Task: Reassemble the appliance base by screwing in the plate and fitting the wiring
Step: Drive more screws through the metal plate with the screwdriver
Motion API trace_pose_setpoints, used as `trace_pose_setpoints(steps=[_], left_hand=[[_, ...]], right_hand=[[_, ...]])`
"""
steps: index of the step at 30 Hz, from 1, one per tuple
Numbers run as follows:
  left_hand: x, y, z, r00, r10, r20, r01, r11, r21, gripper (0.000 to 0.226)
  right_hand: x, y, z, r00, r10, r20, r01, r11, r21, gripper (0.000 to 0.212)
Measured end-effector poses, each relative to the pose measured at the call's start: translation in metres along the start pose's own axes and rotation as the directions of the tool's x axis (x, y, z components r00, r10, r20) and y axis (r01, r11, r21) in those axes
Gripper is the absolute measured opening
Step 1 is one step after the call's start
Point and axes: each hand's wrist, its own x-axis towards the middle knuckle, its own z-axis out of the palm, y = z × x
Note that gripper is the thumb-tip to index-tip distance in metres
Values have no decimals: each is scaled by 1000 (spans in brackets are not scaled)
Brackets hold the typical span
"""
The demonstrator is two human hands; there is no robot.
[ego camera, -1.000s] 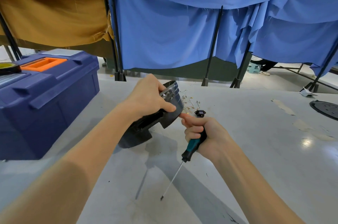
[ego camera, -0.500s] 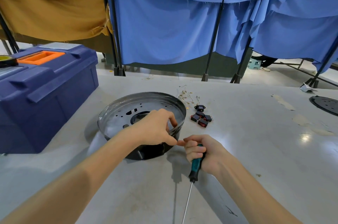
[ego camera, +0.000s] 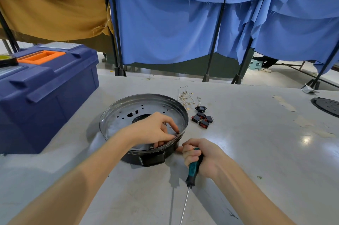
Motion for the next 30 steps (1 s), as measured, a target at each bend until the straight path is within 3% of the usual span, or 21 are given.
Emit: trace_pose_setpoints(steps=[8,12,17,19,21,23,25,27,30], left_hand=[[3,-7,1,1000,1,14,0,992,-128,22],[4,-9,4,1000,-9,1,9,988,-155,22],[5,-12,7,1000,-8,-18,5,987,-160,21],[5,-11,7,1000,-4,-24,0,987,-163,20],[5,-11,7,1000,1,-30,-5,988,-152,21],[7,-11,5,1000,2,-23,-4,995,-99,23],[10,-12,3,1000,-3,-8,3,1000,-28,29],[13,-12,1,1000,4,-14,-3,999,51,33],[16,-13,1,998,50,-41,-42,985,165,30]], right_hand=[[-17,-5,4,995,45,84,-52,995,85,41],[-21,-10,5,989,46,141,-65,989,131,43],[-16,-10,-2,993,46,110,-63,985,162,42],[-17,-15,-2,998,13,58,-19,994,107,34],[-19,-26,2,990,-134,-51,126,983,-130,27],[-17,-40,8,943,-315,-109,235,860,-454,36],[-13,-52,18,905,-416,-84,227,642,-733,36],[-5,-59,29,886,-460,-56,161,419,-894,31],[11,-61,41,868,-496,11,89,132,-987,31]])
